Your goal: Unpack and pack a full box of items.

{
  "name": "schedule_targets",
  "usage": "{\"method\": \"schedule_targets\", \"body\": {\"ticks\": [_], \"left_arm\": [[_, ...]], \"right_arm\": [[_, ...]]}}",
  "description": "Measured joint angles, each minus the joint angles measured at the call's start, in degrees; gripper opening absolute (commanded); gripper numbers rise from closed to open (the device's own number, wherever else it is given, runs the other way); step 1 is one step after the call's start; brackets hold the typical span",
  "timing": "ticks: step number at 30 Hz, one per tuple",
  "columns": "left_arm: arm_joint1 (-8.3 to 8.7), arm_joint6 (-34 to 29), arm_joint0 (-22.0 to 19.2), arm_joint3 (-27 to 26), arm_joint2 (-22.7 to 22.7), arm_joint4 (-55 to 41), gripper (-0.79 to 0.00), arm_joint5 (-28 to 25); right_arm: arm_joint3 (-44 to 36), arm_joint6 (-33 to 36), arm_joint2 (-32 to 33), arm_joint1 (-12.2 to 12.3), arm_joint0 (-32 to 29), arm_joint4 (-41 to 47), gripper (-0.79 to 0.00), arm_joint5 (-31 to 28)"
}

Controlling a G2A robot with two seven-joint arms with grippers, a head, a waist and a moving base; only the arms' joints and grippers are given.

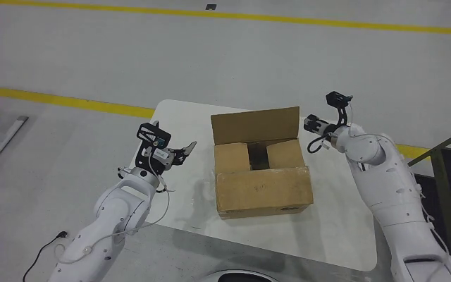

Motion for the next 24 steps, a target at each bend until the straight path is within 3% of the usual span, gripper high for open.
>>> {"method": "schedule_targets", "body": {"ticks": [10, 24], "left_arm": [[0.0, 0.0, 0.0, 0.0, 0.0, 0.0, 0.0, 0.0], [0.0, 0.0, 0.0, 0.0, 0.0, 0.0, 0.0, 0.0]], "right_arm": [[10.9, -1.2, -5.25, -2.41, 7.11, 2.14, -0.785, -6.59], [13.04, 5.12, -0.88, -1.28, 6.04, 10.34, -0.785, -15.8]]}}
